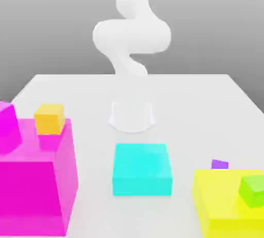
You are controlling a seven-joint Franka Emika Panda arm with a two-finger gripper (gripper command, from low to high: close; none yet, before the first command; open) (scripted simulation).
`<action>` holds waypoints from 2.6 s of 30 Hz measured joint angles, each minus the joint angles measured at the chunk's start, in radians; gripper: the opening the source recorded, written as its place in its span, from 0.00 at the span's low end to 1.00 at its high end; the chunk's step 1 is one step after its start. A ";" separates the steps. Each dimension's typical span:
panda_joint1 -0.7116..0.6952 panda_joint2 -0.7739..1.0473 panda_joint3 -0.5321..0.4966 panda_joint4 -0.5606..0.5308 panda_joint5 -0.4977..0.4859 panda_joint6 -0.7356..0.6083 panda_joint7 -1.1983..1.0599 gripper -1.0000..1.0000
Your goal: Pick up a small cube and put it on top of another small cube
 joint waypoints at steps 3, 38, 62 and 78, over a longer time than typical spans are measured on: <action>-0.047 0.098 0.106 -0.045 -0.042 0.051 0.133 0.50; 0.187 1.033 0.325 -0.347 -0.584 0.603 1.368 0.50; 0.033 0.849 0.569 -0.382 -0.296 0.453 1.132 0.00; -0.272 0.569 0.268 -0.159 -0.217 -0.092 1.398 0.00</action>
